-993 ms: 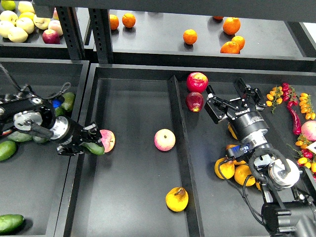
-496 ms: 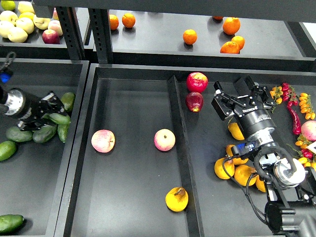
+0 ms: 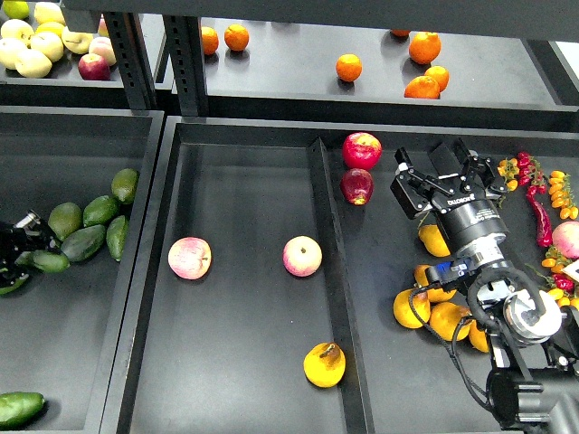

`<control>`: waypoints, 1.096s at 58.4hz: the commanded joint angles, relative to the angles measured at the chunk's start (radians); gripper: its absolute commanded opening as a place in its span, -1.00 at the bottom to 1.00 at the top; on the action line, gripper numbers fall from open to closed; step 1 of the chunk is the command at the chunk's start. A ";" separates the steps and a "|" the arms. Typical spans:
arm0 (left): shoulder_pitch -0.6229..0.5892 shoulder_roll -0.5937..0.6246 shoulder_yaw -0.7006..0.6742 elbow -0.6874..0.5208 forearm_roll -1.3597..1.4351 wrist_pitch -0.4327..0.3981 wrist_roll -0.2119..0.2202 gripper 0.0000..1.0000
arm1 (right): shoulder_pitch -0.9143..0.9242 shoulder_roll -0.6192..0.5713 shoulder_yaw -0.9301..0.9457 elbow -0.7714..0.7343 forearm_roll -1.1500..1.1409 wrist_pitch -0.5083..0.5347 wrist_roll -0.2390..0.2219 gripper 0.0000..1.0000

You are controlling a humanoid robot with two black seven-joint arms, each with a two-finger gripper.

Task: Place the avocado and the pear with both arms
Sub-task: 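Carry the avocado with the left gripper into the avocado bin, then lower the avocado among the avocados and open the left gripper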

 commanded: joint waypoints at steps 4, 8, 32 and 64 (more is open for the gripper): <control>0.023 -0.053 -0.005 0.043 0.005 0.000 0.000 -0.74 | -0.002 0.000 0.001 0.001 0.000 0.000 0.002 0.99; 0.023 -0.067 -0.005 0.054 0.005 0.000 0.000 -0.72 | -0.002 0.000 0.000 0.001 0.000 0.000 0.002 0.99; 0.037 -0.121 -0.005 0.111 0.029 0.000 0.000 -0.36 | -0.002 0.000 -0.002 0.001 0.000 0.001 0.002 0.99; 0.029 -0.119 -0.006 0.108 0.057 0.000 0.000 0.17 | -0.002 0.000 -0.003 0.001 0.000 0.001 0.000 0.99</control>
